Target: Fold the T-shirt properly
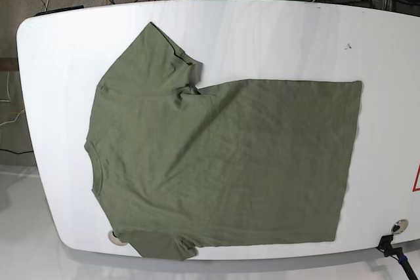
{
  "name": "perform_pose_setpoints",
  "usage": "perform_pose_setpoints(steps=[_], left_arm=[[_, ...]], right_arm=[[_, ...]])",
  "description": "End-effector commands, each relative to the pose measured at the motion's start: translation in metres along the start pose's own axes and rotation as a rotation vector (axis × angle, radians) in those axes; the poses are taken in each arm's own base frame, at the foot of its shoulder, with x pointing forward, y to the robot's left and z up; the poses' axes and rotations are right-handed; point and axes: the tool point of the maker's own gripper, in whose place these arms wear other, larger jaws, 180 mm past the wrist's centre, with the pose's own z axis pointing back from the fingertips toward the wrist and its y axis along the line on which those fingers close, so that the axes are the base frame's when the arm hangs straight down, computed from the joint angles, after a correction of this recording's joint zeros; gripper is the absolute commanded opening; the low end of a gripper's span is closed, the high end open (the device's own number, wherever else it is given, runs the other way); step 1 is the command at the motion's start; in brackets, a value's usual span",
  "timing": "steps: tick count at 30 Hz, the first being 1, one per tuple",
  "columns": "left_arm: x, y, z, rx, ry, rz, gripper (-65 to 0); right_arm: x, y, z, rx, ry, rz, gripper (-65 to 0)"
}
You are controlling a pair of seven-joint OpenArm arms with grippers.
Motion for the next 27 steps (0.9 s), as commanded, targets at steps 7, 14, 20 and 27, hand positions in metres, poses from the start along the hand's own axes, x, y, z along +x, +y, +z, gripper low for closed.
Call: perform_pose_setpoints(steps=[7,14,20,27], left_arm=[[0.019,0.011,0.029,0.000,-0.110,-0.085,-65.0],[0.050,0.011,0.068,-0.008,-0.237,-0.149,-65.0],[0.070,0.004,0.104,-0.020,-0.329,-0.148,-65.0],[0.087,0.006,0.137,-0.017,-0.397,-0.129,-65.0]], right_arm=[[-0.029,-0.016,0.028,-0.016,-0.035,0.049,-65.0],[-0.031,-0.015,0.061,0.003,-0.085,0.030,-65.0],[-0.018,-0.006,0.091,0.021,-0.171,0.059,-64.9],[0.008,-0.004,0.130,0.027,-0.289,0.065,-65.0]])
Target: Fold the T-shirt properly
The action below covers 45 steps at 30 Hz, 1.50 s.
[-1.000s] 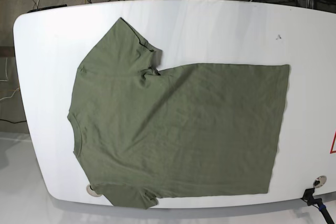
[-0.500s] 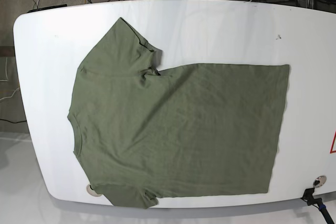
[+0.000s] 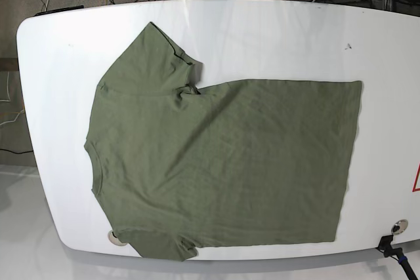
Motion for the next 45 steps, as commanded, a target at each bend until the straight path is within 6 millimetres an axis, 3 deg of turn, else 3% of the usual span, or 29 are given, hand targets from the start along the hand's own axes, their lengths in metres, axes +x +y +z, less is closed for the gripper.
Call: perform_pose_setpoints(steps=[1,7,11,19,27,30,31,38,42,45], left_arm=[[0.009,0.002,0.011,0.001,-0.036,0.000,-65.0],[0.069,0.021,0.046,0.052,-0.191,-0.048,-65.0],[0.110,0.026,0.065,0.076,-0.290,-0.083,-65.0],[0.182,0.040,0.095,0.144,-0.448,-0.150,-65.0],[0.215,0.056,0.107,0.208,-0.528,-0.163,-65.0],[0.224,0.056,0.108,0.209,-0.562,-0.154,-65.0],[0.229,0.056,0.110,0.217,-0.591,-0.144,-65.0],[0.247,0.060,0.110,0.239,-0.646,-0.138,-63.5],[0.260,0.067,0.104,0.262,-0.660,-0.119,-56.8],[0.272,0.069,0.101,0.270,-0.690,-0.101,-52.2]], right_arm=[[0.005,-0.006,0.011,-0.004,-0.023,-0.001,-65.0],[0.072,-0.040,0.062,-0.062,-0.197,0.005,-65.0],[0.102,-0.060,0.084,-0.114,-0.257,0.014,-65.0],[0.156,-0.067,0.110,-0.163,-0.356,0.062,-65.0],[0.202,-0.068,0.113,-0.175,-0.454,0.055,-65.0],[0.214,-0.068,0.112,-0.183,-0.485,0.043,-65.0],[0.207,-0.064,0.114,-0.157,-0.462,0.058,-64.8],[0.238,-0.070,0.120,-0.199,-0.526,0.084,-65.0],[0.245,-0.071,0.119,-0.234,-0.538,0.086,-64.7],[0.244,-0.068,0.118,-0.226,-0.539,0.062,-58.0]])
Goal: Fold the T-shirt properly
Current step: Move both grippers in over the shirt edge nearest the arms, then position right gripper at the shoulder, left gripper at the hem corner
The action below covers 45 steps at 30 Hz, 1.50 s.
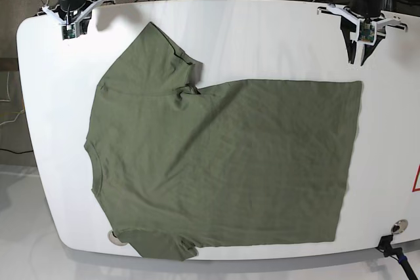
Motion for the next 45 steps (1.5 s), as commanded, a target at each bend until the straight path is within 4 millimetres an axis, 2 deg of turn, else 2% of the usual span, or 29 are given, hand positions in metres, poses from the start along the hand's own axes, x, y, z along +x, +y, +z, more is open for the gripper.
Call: perform_pose_setpoints(steps=[1,4,7,12,14,15,16,19,22,24,30,33,40,45], left_arm=[[0.016,0.003,-0.003,0.008,-0.062,0.007,-51.1],[0.021,0.005,-0.009,0.019,-0.079,0.012,-49.4],[0.024,0.005,-0.012,0.024,-0.095,0.007,-49.4],[0.027,0.003,-0.018,0.023,-0.106,-0.012,-49.6],[0.027,-0.005,-0.019,0.005,-0.106,-0.027,-50.0],[0.027,-0.011,-0.017,-0.009,-0.106,-0.035,-51.4],[0.034,-0.001,-0.019,0.021,-0.129,-0.024,-50.6],[0.033,-0.001,-0.022,0.022,-0.124,-0.016,-50.5],[0.031,-0.007,-0.026,-0.004,-0.117,-0.012,-50.5],[0.020,-0.012,-0.030,-0.030,-0.086,-0.016,-50.5],[-0.033,-0.026,-0.047,-0.099,0.075,-0.015,-49.4],[-0.049,-0.033,-0.052,-0.135,0.147,-0.041,-49.3],[-0.045,-0.063,-0.044,-0.252,0.152,-0.331,-48.3],[-0.062,-0.061,-0.049,-0.256,0.182,-0.419,-48.3]], right_arm=[[0.003,-0.002,0.004,-0.011,-0.020,-0.016,-54.2],[0.001,0.000,0.004,-0.011,-0.014,-0.006,-44.3],[0.002,-0.003,0.004,-0.021,-0.016,0.016,-38.9],[0.005,-0.005,0.004,-0.023,-0.027,0.014,-38.6],[0.009,-0.004,0.005,-0.021,-0.042,0.015,-41.1],[0.009,-0.003,0.006,-0.020,-0.045,0.019,-45.1],[0.005,-0.002,0.004,-0.013,-0.028,0.004,-37.9],[0.010,-0.005,0.001,-0.019,-0.036,0.009,-44.2],[0.010,-0.005,0.001,-0.018,-0.029,0.024,-56.6],[0.008,-0.007,0.001,-0.024,-0.012,0.035,-60.9],[0.014,-0.012,0.003,-0.039,-0.002,0.066,-57.7],[0.019,-0.016,0.006,-0.048,-0.012,0.098,-54.5],[0.021,-0.025,0.009,-0.070,-0.004,0.223,-43.1],[0.021,-0.028,0.012,-0.079,0.001,0.264,-42.1]])
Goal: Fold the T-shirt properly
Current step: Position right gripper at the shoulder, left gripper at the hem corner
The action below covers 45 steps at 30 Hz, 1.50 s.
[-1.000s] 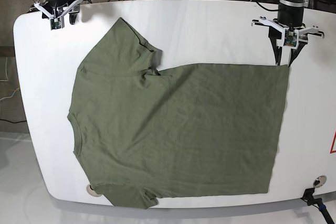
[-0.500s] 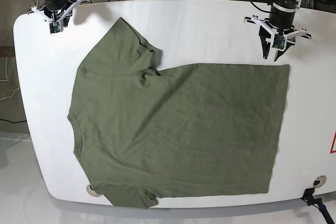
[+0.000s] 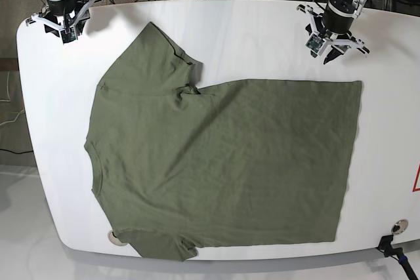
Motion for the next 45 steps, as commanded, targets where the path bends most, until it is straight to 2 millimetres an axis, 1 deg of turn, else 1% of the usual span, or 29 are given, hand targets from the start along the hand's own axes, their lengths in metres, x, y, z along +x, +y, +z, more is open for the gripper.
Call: perform_pose_setpoints(steps=[1,3,5,7,10,11,13,16,21,28,30,31,35,37,42,45], left_arm=[[0.005,0.005,0.002,0.012,-0.020,0.000,-47.2],[-0.001,0.016,0.001,0.041,-0.002,0.014,-46.0],[-0.013,0.034,0.001,0.076,0.027,0.049,-45.4],[-0.018,0.045,0.000,0.092,0.035,0.075,-44.7],[-0.022,0.052,-0.002,0.081,0.037,0.075,-44.0],[-0.020,0.055,-0.002,0.079,0.026,0.062,-43.9],[-0.019,0.054,-0.003,0.058,0.023,0.046,-43.3],[-0.014,0.051,-0.004,0.032,0.013,0.032,-43.7],[-0.014,0.046,-0.004,0.007,0.018,0.058,-44.3],[-0.008,0.043,-0.004,-0.005,0.010,0.094,-44.8],[-0.010,0.045,-0.005,0.000,0.020,0.106,-44.8],[-0.017,0.040,-0.004,-0.020,0.044,0.101,-43.9],[-0.028,0.039,-0.012,-0.036,0.083,0.098,-43.7],[-0.031,0.041,-0.015,-0.038,0.090,0.097,-43.9],[-0.028,0.050,-0.024,-0.026,0.082,0.091,-43.9],[-0.024,0.050,-0.029,-0.033,0.073,0.082,-43.9]], right_arm=[[0.010,-0.005,0.002,-0.009,-0.036,0.008,-43.0],[0.012,-0.005,0.001,-0.007,-0.042,0.008,-43.2],[0.012,-0.006,0.001,-0.013,-0.041,0.005,-43.4],[0.011,-0.007,0.000,-0.015,-0.038,0.006,-43.5],[0.013,-0.007,0.000,-0.014,-0.045,0.004,-43.6],[0.013,-0.006,0.000,-0.012,-0.045,0.008,-43.7],[0.010,-0.007,0.000,-0.013,-0.035,0.003,-43.7],[0.012,-0.007,0.000,-0.016,-0.041,0.003,-43.8],[0.014,-0.008,0.000,-0.020,-0.047,0.004,-43.8],[0.014,-0.009,-0.001,-0.021,-0.043,-0.005,-43.8],[0.016,-0.008,-0.001,-0.017,-0.044,-0.006,-44.0],[0.015,-0.007,-0.001,-0.010,-0.041,0.007,-43.2],[0.016,-0.007,-0.002,-0.008,-0.044,0.004,-43.5],[0.016,-0.006,-0.002,-0.006,-0.044,0.003,-43.6],[0.019,-0.004,-0.003,0.002,-0.054,0.002,-43.7],[0.018,-0.004,-0.004,0.002,-0.047,0.011,-43.8]])
